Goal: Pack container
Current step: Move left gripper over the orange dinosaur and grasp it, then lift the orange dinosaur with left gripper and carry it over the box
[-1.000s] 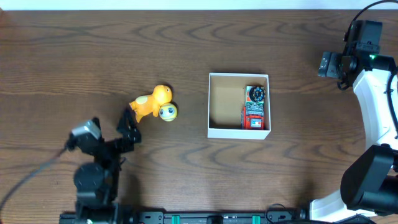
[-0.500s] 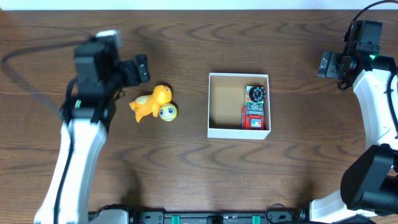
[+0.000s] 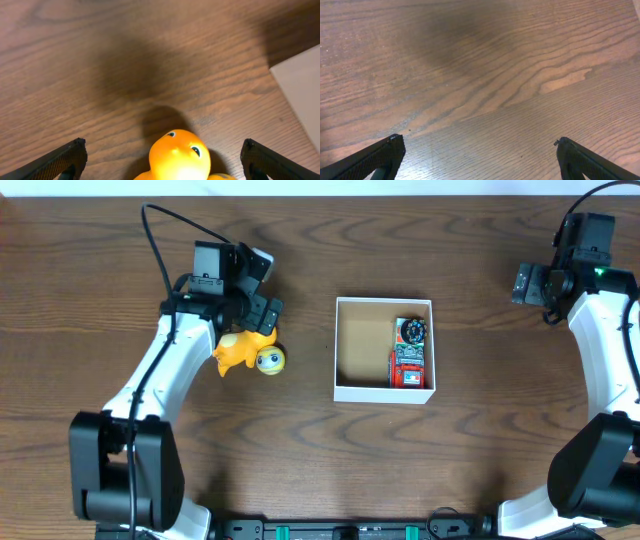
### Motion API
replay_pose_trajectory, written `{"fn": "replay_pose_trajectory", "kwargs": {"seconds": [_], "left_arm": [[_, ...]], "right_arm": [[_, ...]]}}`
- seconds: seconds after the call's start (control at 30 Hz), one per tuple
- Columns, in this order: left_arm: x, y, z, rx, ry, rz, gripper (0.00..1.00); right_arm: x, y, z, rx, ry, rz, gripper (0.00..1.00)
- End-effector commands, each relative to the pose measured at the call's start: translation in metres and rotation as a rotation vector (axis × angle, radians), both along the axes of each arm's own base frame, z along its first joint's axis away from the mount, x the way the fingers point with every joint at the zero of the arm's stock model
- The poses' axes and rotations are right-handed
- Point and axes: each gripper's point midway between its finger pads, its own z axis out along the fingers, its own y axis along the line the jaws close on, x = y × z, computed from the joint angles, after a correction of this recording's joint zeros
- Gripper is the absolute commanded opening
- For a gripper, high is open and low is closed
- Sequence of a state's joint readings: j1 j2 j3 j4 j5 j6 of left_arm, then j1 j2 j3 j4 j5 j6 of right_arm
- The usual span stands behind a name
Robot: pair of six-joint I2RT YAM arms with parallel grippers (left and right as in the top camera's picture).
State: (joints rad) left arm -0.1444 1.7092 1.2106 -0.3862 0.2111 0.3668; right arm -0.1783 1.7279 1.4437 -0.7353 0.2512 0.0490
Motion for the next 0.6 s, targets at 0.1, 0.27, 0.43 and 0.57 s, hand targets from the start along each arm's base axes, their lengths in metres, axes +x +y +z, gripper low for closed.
{"fn": "replay_pose_trajectory", "kwargs": {"seconds": [0.1,0.27,0.43,0.57], "left_arm": [[0.004,-0.002,0.003,0.007,-0.015,-0.035,0.98],[-0.005,0.000,-0.003,0.013,0.033,-0.033,0.98],[-0.007,0.000,-0.004,0.014,0.043,-0.034,0.98],[-0.015,0.005,-0.014,0.058,0.071,-0.064,1.00]], "right_arm": [[0.003,-0.003,0.002,0.004,-0.013,-0.021,0.99],[0.003,-0.003,0.002,0.004,-0.013,-0.021,0.99],[0.003,-0.003,0.002,0.004,-0.013,-0.021,0.99],[0.003,-0.003,0.002,0.004,-0.013,-0.021,0.99]]}}
